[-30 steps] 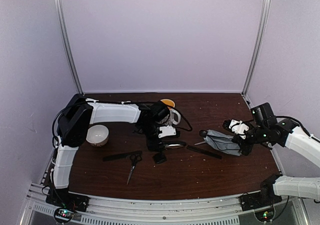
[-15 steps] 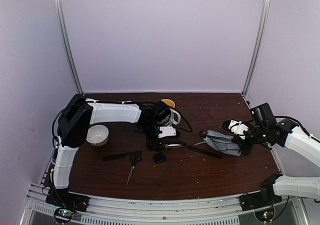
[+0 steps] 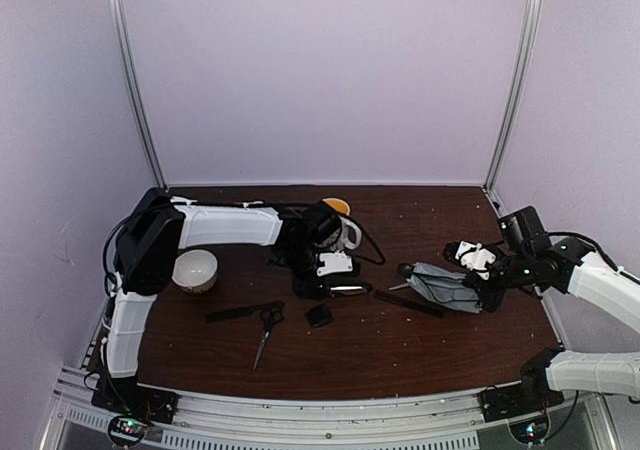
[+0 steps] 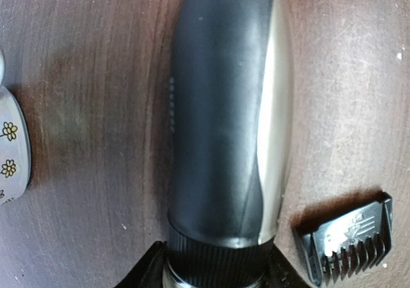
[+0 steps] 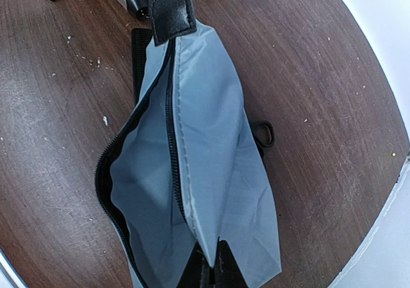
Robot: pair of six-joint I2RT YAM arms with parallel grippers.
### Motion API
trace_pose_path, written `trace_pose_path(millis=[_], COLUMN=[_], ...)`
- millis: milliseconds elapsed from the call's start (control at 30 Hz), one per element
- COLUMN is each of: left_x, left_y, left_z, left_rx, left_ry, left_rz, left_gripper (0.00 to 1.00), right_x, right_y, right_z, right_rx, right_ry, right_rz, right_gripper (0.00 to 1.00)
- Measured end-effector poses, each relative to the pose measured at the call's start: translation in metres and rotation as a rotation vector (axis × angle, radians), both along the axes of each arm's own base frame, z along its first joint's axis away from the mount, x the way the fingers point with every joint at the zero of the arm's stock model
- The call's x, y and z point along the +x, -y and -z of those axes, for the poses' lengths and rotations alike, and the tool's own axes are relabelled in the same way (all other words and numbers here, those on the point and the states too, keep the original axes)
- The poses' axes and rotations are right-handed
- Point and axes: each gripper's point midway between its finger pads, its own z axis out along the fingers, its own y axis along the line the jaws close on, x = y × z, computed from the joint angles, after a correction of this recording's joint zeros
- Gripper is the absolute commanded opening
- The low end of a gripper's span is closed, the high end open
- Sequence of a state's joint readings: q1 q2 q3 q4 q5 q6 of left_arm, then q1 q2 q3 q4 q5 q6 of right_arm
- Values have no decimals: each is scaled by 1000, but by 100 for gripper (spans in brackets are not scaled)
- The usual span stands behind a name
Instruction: Sort the hair-cutting tools
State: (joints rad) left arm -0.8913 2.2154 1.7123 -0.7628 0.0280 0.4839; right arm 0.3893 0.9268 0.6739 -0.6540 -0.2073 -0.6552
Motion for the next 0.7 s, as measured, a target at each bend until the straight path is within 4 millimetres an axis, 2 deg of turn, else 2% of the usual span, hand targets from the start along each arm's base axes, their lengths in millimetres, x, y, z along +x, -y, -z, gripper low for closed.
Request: trace_pose_path(millis=[167,467,600,700], left_x=[-3,-6,-11,-18], left_y=[1,8,9,8], left_z=[-17,-97,-119,-128], left_rx=[-25,-183,-236,-260], left_ry=[-1,57,57,43], left_rz=[-3,-25,-36,-39], left_gripper=[40,27,24,20], right_x=[-1,0,0,0], right_y=[-2,-1,0,0], right_z=[2,5,6,7], right_rx=[-8,-21,-26,-26], right_ry=[-7,-9,-9,-9], right_rz=[-8,-4,0,0], right_gripper=[0,0,0,0])
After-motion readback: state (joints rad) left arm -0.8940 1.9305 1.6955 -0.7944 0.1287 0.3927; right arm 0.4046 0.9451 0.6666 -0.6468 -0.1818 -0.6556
